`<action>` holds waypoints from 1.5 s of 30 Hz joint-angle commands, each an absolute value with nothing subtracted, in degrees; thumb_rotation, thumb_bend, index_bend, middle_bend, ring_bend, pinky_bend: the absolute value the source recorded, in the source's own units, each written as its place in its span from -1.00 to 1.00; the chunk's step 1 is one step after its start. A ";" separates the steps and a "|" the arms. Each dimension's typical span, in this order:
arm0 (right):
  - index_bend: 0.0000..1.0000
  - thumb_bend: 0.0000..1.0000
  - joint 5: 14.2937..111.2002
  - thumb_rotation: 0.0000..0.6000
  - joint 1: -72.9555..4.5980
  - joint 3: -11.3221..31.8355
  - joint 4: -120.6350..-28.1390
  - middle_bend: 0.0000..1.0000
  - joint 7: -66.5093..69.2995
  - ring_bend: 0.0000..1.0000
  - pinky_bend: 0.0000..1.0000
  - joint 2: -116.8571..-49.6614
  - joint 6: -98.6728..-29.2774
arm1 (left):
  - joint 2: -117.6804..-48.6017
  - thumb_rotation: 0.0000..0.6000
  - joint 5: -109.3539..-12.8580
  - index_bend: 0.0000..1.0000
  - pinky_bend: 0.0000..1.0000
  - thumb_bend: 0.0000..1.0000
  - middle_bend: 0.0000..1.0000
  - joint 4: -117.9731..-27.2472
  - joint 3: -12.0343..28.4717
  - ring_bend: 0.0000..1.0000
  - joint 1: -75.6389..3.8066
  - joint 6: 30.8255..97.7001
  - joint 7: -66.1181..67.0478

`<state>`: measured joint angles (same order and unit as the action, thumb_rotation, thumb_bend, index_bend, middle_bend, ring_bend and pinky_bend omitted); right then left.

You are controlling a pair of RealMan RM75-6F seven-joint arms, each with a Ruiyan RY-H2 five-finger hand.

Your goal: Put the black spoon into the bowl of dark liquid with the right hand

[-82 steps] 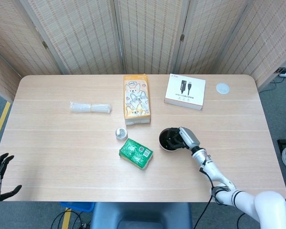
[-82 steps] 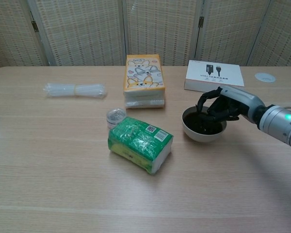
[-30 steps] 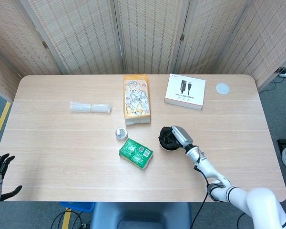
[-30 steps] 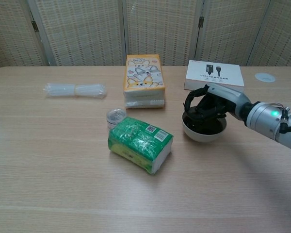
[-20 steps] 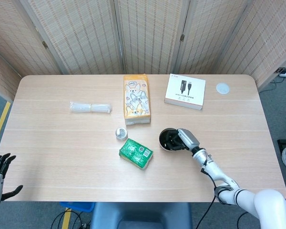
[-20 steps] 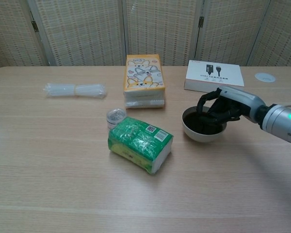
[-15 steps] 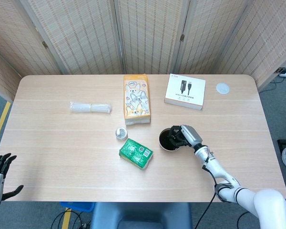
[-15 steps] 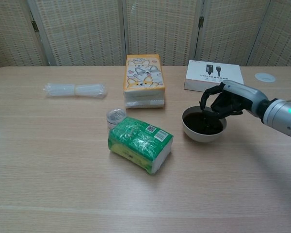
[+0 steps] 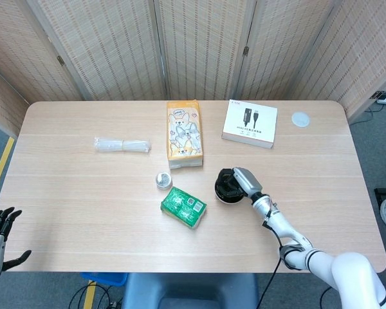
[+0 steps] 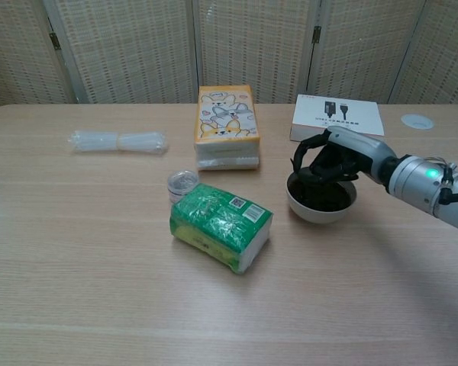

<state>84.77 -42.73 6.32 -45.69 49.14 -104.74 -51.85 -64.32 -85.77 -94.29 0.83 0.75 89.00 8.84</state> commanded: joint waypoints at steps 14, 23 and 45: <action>0.15 0.00 85.72 1.00 -39.35 3.91 -49.91 0.94 48.72 1.00 1.00 -99.50 -54.19 | -64.86 1.00 -86.21 -0.65 -0.69 -0.73 -0.71 -94.21 0.81 -0.76 0.26 88.55 8.94; -0.83 -0.34 86.69 1.00 -37.43 1.88 -53.31 0.90 45.75 1.00 1.00 -96.61 -55.28 | -65.21 1.00 -86.42 -0.65 -0.69 -0.73 -0.71 -94.39 0.88 -0.76 -0.52 87.59 9.41; -0.29 -0.09 82.60 1.00 -18.88 1.29 -78.09 -0.21 3.28 -0.11 0.18 -74.09 -80.45 | -68.75 1.00 -87.49 -0.65 -0.69 -0.73 -0.71 -93.57 2.01 -0.76 -4.13 84.69 10.11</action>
<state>84.05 -23.74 1.48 -73.32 9.67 -78.07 -74.42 -68.50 -87.34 -93.53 1.86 -3.85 84.94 9.93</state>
